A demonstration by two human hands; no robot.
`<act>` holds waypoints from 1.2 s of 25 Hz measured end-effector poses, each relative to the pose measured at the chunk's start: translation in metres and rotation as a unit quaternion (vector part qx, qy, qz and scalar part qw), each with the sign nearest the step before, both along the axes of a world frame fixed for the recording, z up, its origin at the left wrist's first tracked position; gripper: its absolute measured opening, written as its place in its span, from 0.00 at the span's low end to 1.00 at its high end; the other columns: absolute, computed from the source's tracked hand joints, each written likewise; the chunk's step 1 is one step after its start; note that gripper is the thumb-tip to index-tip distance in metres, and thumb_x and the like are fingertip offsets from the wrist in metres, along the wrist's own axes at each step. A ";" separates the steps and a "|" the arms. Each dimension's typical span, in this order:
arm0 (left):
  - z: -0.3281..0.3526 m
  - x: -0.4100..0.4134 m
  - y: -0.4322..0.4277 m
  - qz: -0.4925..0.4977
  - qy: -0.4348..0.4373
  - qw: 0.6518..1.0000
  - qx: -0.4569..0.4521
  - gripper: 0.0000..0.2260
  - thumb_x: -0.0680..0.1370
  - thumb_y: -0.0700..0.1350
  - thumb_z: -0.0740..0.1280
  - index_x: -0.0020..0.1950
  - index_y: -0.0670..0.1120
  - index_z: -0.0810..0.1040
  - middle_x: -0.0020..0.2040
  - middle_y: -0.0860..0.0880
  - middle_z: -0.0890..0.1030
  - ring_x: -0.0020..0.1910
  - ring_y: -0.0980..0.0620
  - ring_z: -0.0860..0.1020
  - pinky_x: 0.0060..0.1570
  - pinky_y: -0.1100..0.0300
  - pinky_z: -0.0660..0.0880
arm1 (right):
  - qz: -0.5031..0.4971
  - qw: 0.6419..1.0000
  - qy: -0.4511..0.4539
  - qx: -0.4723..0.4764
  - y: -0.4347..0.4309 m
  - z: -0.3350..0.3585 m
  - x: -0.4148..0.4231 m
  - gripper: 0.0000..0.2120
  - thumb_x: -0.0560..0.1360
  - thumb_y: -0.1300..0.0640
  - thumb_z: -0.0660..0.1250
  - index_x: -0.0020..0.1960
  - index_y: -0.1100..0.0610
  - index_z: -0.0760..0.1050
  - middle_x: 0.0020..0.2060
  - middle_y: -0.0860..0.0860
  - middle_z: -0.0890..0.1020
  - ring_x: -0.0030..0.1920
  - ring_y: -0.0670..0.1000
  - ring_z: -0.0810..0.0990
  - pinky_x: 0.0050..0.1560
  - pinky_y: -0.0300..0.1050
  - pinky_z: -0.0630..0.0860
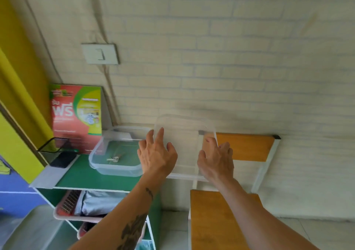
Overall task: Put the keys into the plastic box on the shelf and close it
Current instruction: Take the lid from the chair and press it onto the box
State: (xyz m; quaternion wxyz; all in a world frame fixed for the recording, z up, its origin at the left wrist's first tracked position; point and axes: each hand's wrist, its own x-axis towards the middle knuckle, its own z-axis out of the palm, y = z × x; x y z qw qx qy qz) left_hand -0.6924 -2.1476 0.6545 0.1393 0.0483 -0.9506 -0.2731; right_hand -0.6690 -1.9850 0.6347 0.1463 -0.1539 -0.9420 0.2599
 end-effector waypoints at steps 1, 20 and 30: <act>0.004 -0.006 -0.013 0.006 0.003 1.000 0.004 0.27 0.77 0.52 0.59 0.77 0.55 0.61 0.78 0.49 0.60 0.69 0.43 0.63 0.67 0.48 0.63 | 0.004 1.000 0.003 0.000 -0.014 0.003 -0.007 0.23 0.77 0.48 0.60 0.71 0.48 0.64 0.60 0.59 0.68 0.59 0.59 0.68 0.54 0.53 0.74; -0.045 -0.123 -0.235 -0.023 -0.112 0.992 0.044 0.26 0.75 0.49 0.59 0.75 0.53 0.65 0.74 0.47 0.68 0.69 0.42 0.64 0.67 0.44 0.63 | 0.054 0.984 -0.167 0.018 -0.228 -0.017 -0.108 0.25 0.80 0.47 0.56 0.76 0.47 0.59 0.67 0.60 0.64 0.66 0.60 0.65 0.61 0.54 0.70; -0.062 -0.121 -0.241 -0.051 -0.134 0.976 0.164 0.26 0.76 0.47 0.62 0.74 0.48 0.67 0.74 0.43 0.66 0.68 0.40 0.70 0.67 0.44 0.70 | 0.050 0.980 -0.183 0.066 -0.229 -0.023 -0.110 0.27 0.79 0.46 0.57 0.77 0.47 0.57 0.65 0.59 0.65 0.63 0.59 0.67 0.57 0.51 0.71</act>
